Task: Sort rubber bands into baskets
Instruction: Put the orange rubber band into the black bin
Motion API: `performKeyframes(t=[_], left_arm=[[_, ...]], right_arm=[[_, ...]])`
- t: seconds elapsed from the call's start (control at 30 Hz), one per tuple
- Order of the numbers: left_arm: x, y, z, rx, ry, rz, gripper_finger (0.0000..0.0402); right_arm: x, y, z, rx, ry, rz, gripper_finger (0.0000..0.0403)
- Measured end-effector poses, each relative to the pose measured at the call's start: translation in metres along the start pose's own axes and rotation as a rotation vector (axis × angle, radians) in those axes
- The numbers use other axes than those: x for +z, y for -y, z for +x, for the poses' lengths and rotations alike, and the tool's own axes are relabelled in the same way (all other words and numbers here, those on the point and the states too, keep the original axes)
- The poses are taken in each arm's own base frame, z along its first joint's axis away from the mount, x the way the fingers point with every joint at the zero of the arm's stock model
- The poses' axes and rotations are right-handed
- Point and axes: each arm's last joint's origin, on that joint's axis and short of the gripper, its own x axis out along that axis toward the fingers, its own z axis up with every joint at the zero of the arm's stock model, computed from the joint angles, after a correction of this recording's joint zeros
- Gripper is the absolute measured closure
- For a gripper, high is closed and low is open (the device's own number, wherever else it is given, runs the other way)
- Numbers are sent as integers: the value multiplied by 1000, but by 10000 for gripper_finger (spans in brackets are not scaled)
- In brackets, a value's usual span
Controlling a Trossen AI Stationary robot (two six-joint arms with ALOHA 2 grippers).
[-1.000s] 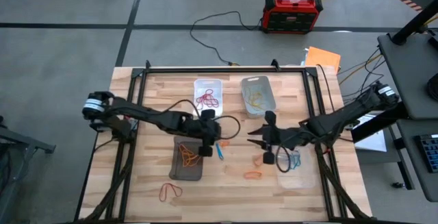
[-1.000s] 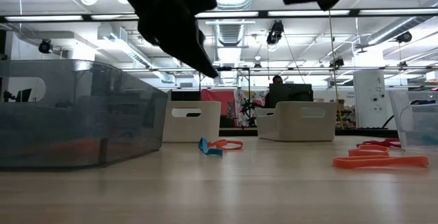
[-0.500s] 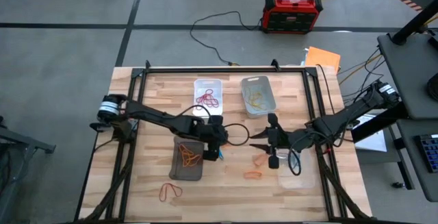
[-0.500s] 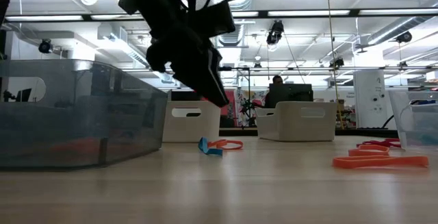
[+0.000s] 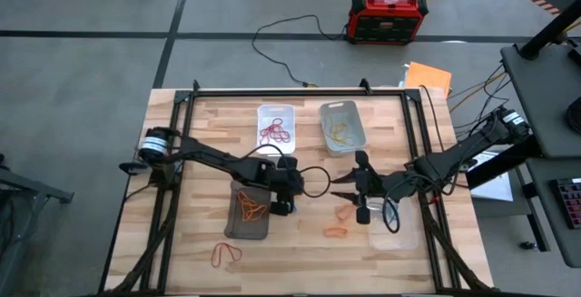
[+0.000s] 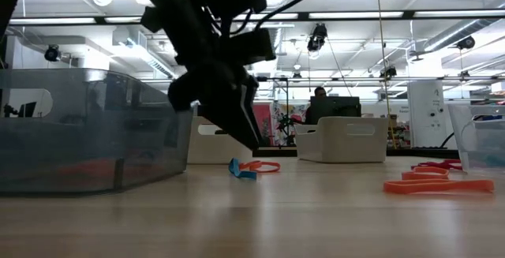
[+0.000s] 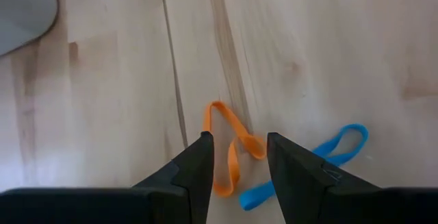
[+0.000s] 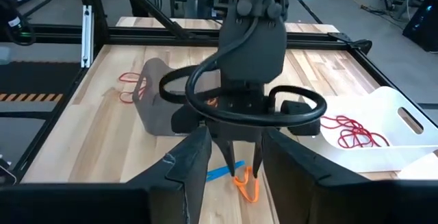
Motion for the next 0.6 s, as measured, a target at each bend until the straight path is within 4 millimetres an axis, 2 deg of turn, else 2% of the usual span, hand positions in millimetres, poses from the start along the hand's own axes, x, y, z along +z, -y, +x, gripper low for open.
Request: performKeyframes(t=[0.3, 0.6], left_arm=[[-7, 3, 17, -2, -38, -10, 266], [-9, 4, 24, 12, -52, -14, 241]], right_arm=[[0, 0, 0, 0, 2, 12, 268], [0, 0, 0, -1, -1, 8, 267]])
